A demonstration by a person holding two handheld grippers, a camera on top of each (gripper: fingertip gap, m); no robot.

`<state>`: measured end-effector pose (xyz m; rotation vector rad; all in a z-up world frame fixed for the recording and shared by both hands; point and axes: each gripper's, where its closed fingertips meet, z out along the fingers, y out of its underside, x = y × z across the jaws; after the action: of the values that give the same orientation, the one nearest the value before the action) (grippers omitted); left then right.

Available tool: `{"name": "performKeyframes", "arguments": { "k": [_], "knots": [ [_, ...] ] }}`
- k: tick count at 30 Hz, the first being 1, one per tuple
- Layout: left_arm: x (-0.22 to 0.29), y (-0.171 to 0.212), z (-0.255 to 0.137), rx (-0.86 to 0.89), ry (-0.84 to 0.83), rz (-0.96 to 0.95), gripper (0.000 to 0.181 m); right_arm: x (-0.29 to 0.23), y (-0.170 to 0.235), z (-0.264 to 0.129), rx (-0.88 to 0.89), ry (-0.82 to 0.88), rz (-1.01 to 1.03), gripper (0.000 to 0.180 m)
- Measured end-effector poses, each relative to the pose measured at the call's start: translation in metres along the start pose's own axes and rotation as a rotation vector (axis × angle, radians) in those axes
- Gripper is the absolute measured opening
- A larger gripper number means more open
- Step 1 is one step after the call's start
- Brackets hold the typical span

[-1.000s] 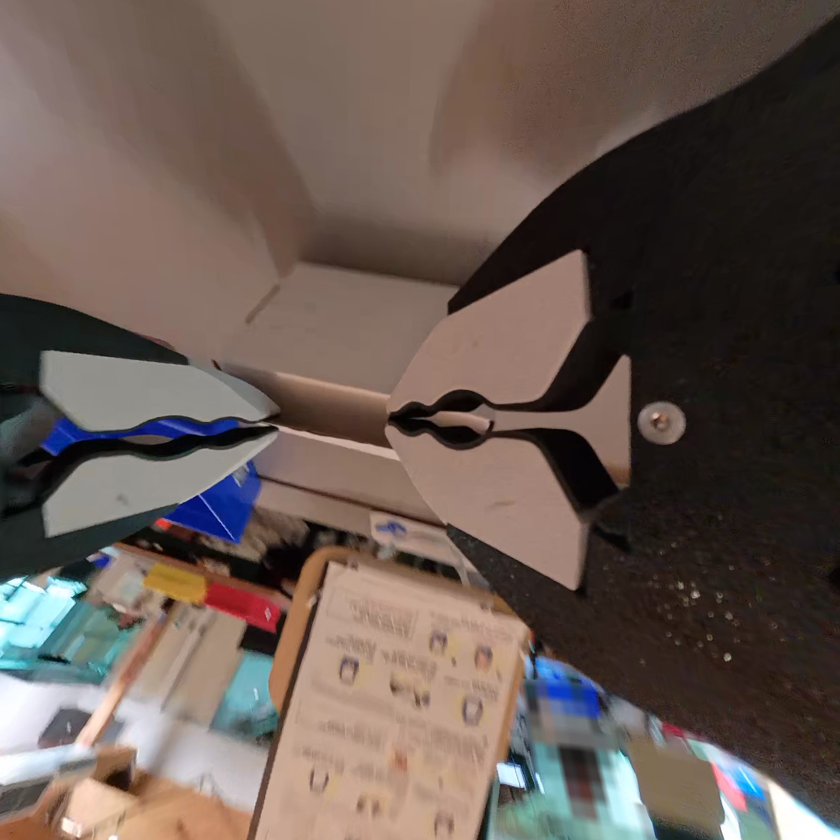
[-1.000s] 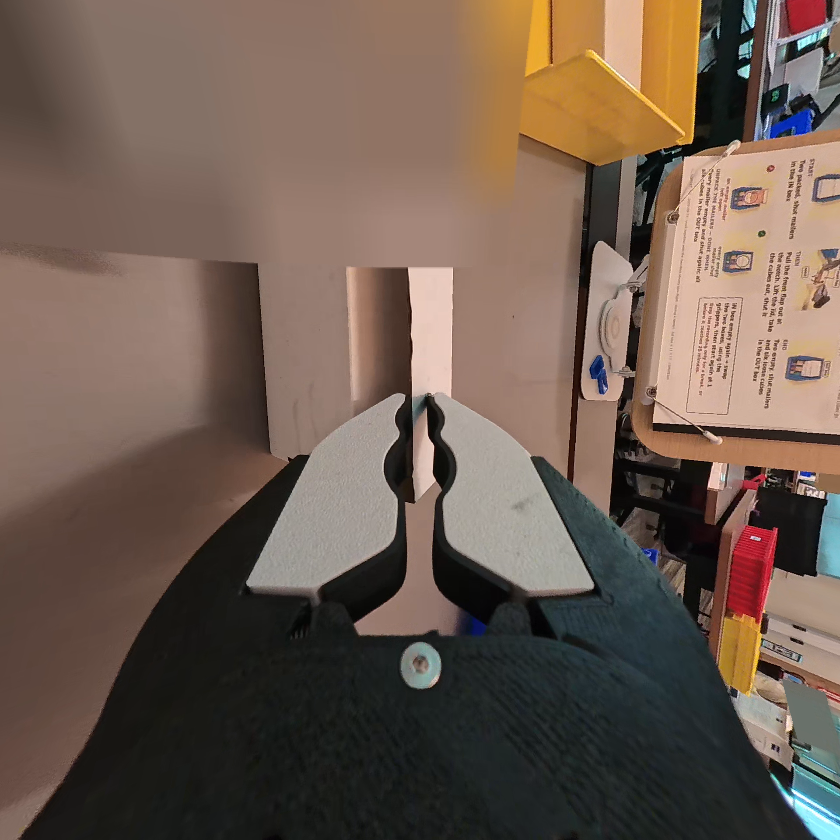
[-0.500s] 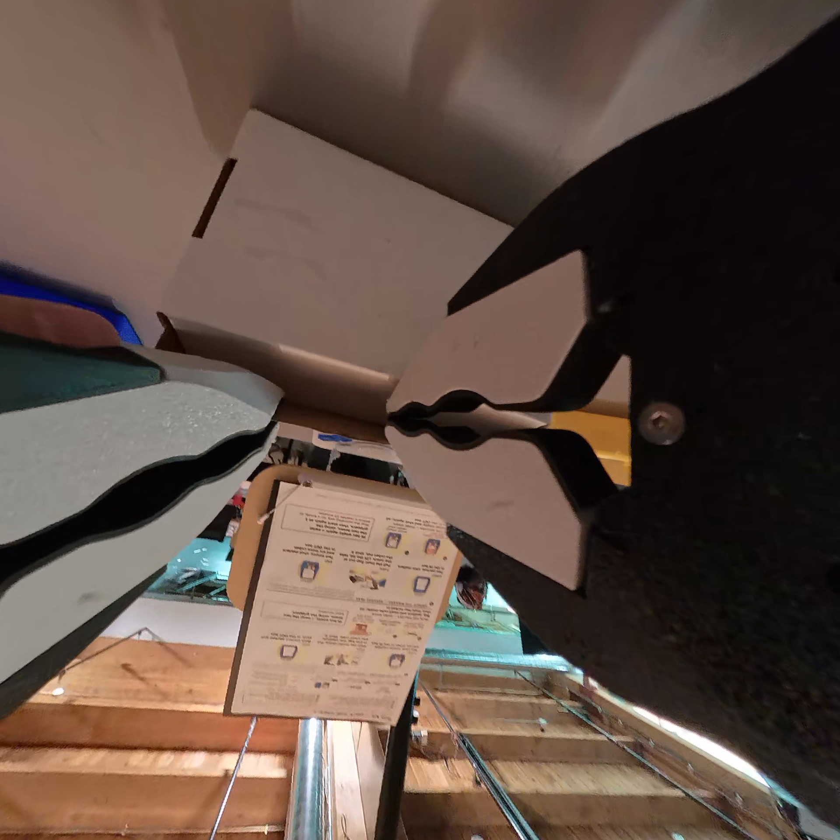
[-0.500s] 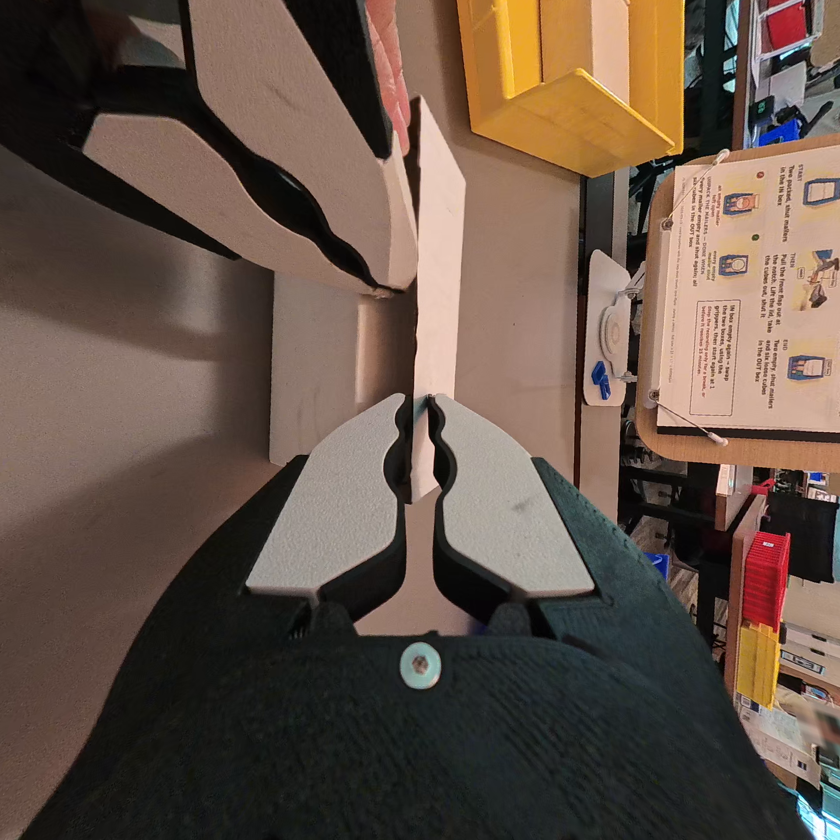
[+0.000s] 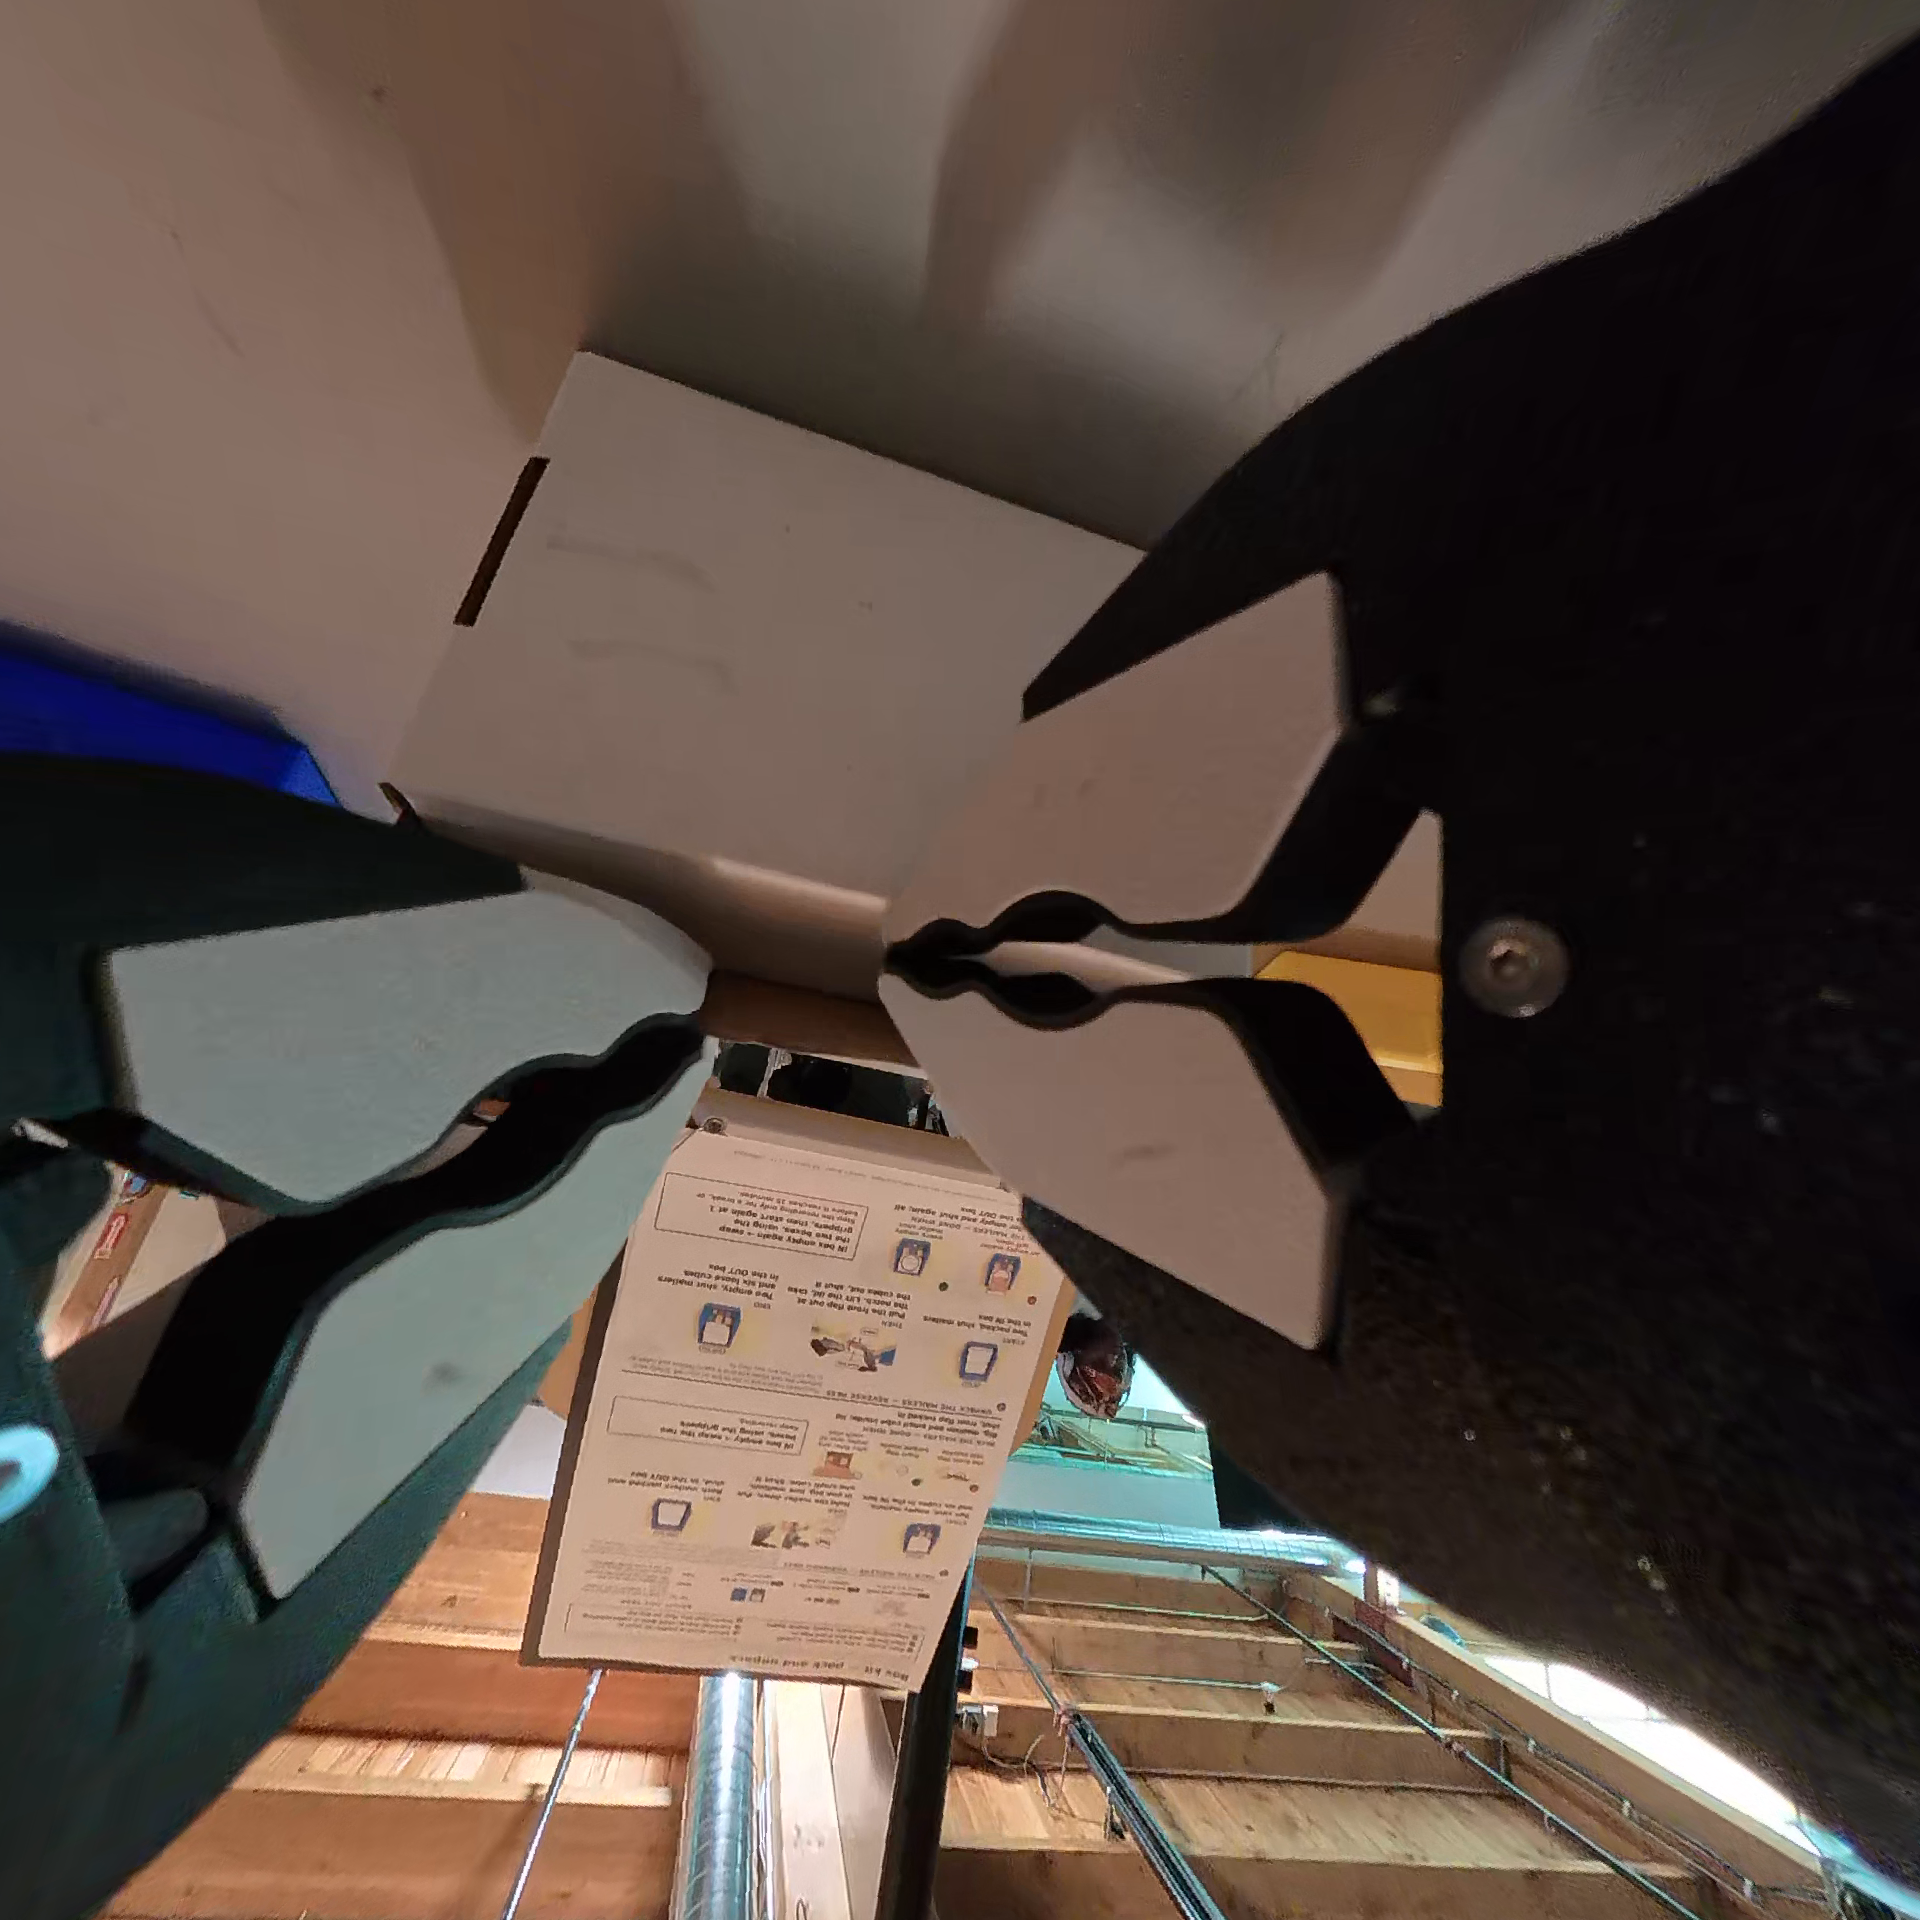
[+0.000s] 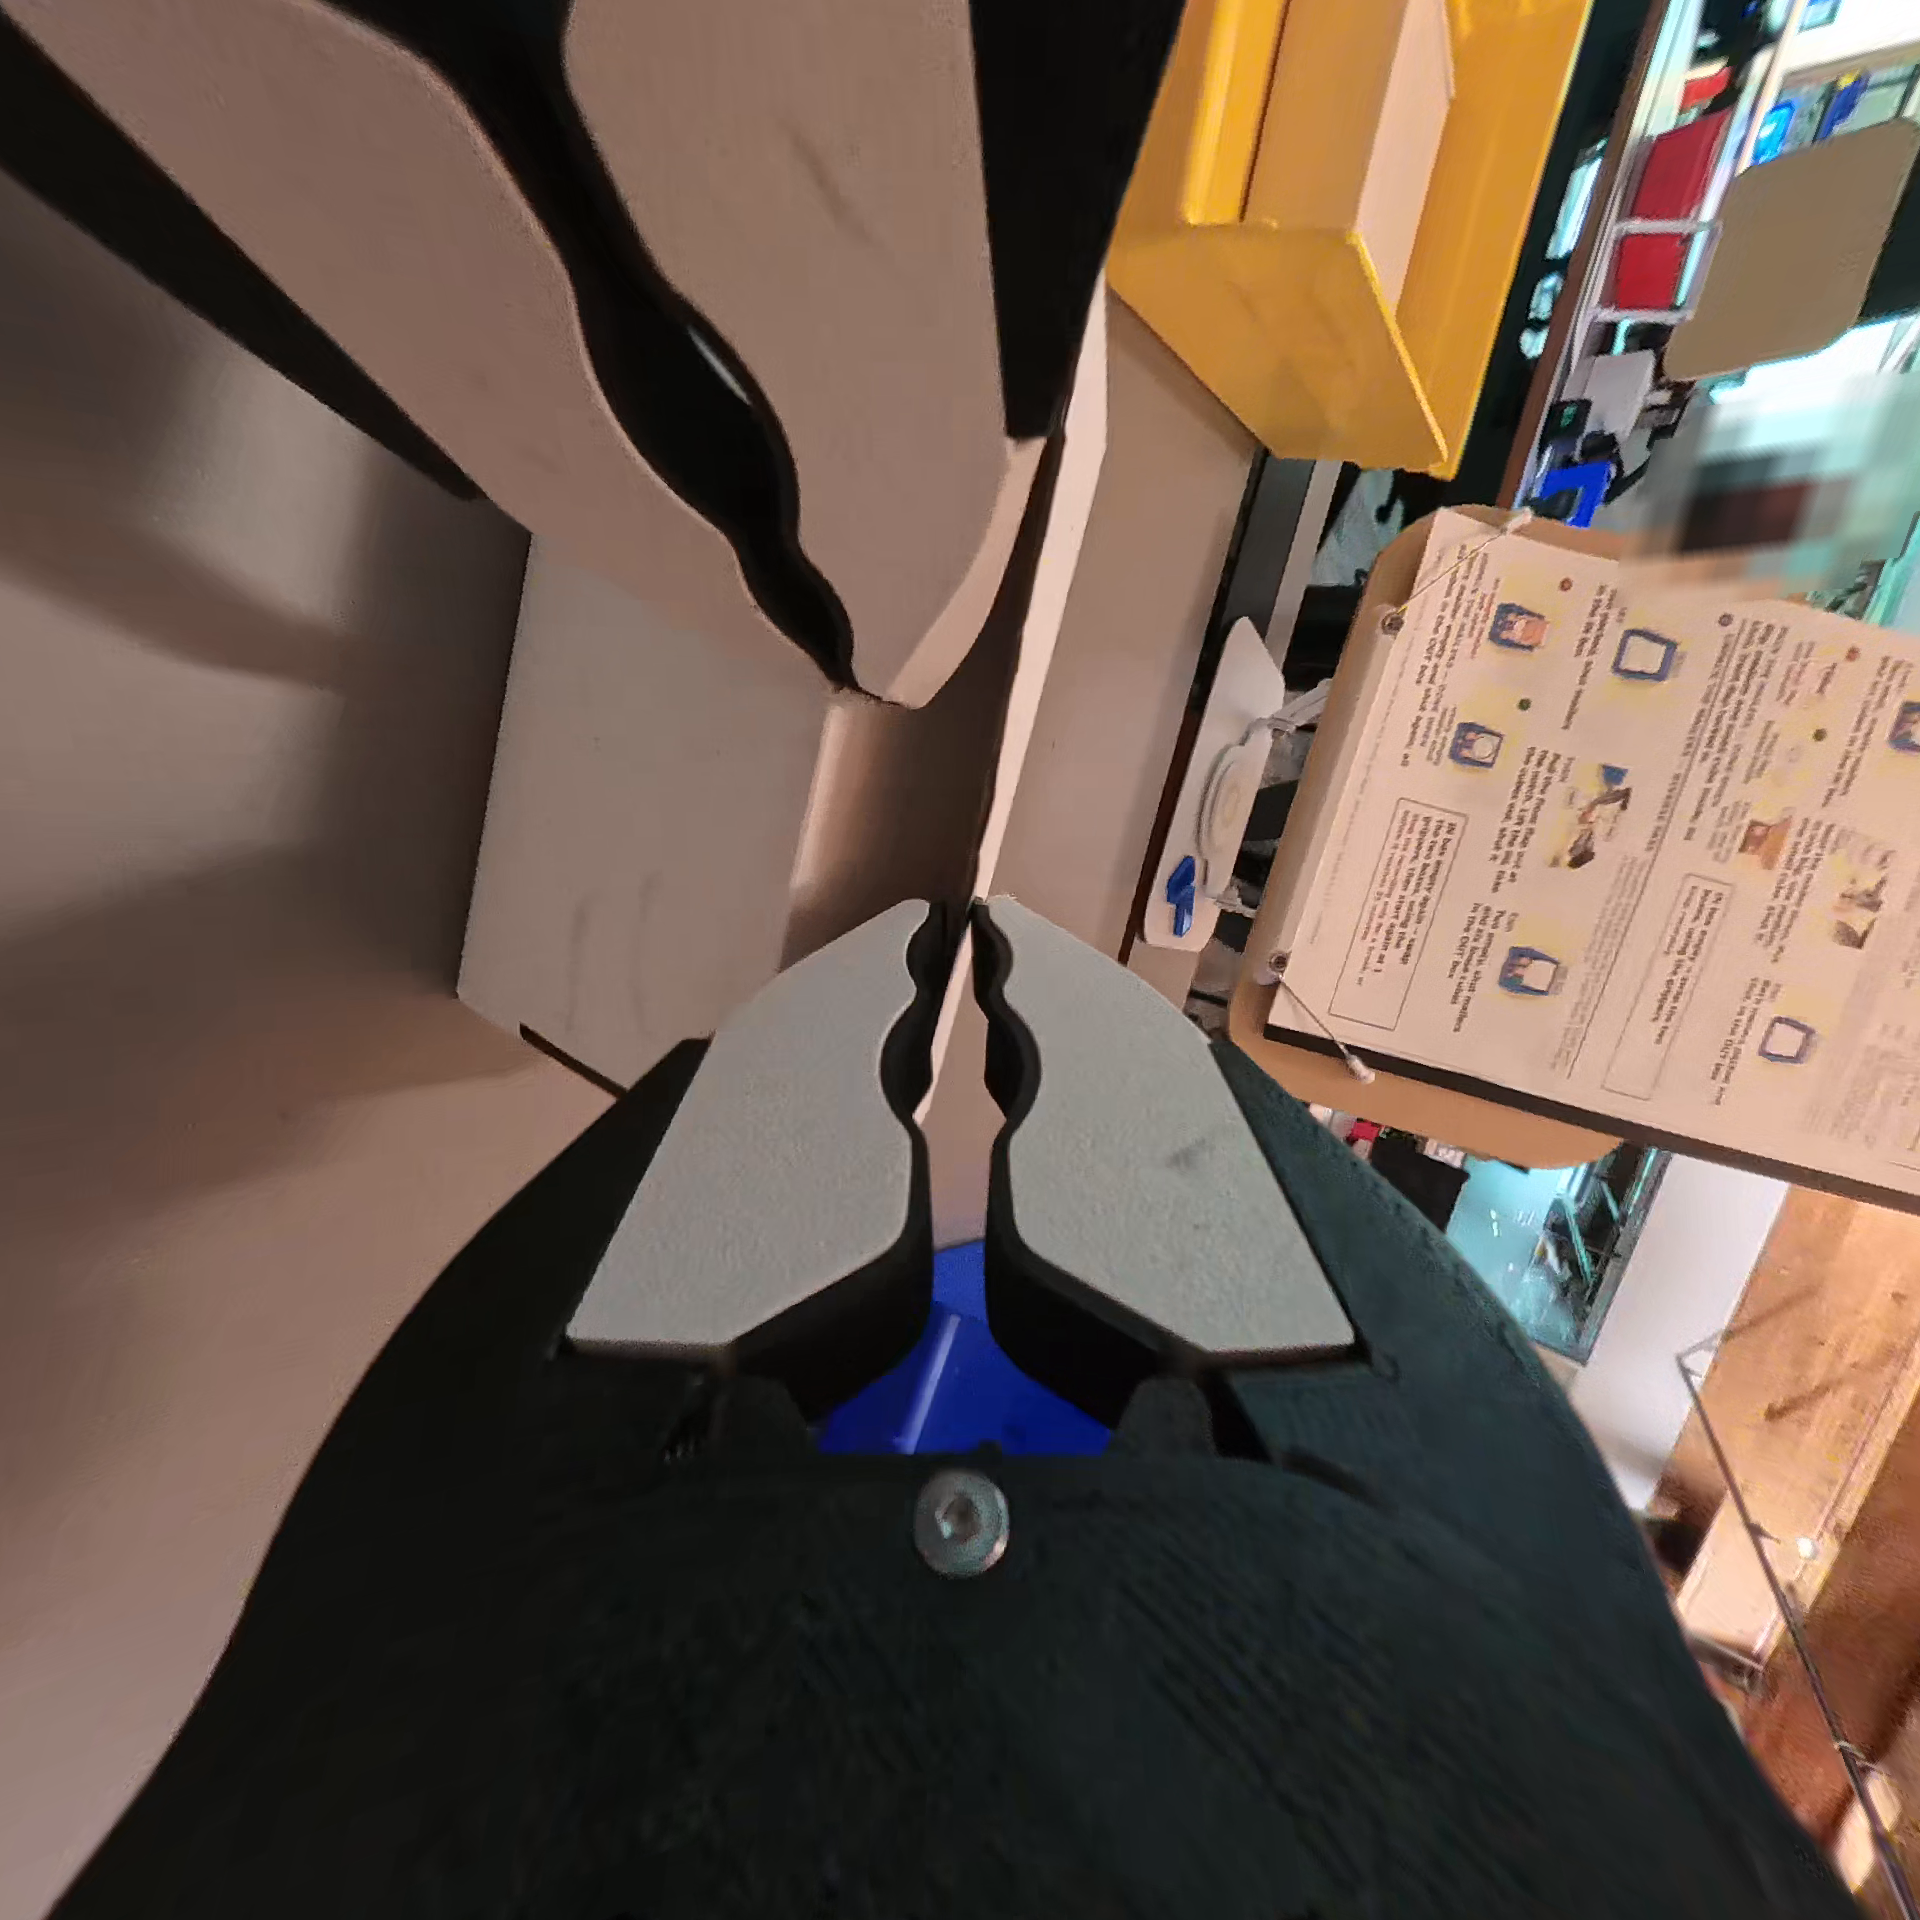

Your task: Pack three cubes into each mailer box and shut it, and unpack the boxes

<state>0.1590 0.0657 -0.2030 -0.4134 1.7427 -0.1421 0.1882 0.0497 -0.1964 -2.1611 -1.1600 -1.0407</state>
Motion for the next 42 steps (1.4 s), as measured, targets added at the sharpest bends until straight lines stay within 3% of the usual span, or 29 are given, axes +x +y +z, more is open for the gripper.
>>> {"name": "performKeyframes", "arguments": {
  "k": [7,14,17,27,31,37,42],
  "knots": [
    [0.003,0.0,-0.001,0.02,0.058,-0.047,0.0,0.011,0.003,0.0,0.129,-0.128,0.356,0.002],
    [-0.013,0.0,-0.001,-0.054,-0.057,-0.012,0.0,0.008,-0.002,-0.005,0.07,-0.14,0.221,0.002],
    [-0.008,-0.001,0.003,-0.05,-0.011,-0.066,0.0,0.004,-0.01,-0.01,0.099,-0.144,0.221,0.001],
    [0.006,-0.011,-0.014,-0.066,0.106,0.022,0.0,0.02,-0.006,-0.022,0.123,-0.14,0.297,0.005],
    [0.028,-0.015,-0.03,-0.049,0.243,0.015,0.0,0.033,-0.005,-0.03,0.103,-0.076,0.269,0.002],
    [0.011,-0.007,-0.026,-0.056,0.076,-0.083,0.0,0.028,-0.014,-0.045,0.125,-0.099,0.25,0.001],
    [0.046,0.01,-0.012,-0.146,0.166,-0.083,0.0,0.033,-0.014,-0.048,0.101,-0.075,0.241,0.001]
  ]
}}
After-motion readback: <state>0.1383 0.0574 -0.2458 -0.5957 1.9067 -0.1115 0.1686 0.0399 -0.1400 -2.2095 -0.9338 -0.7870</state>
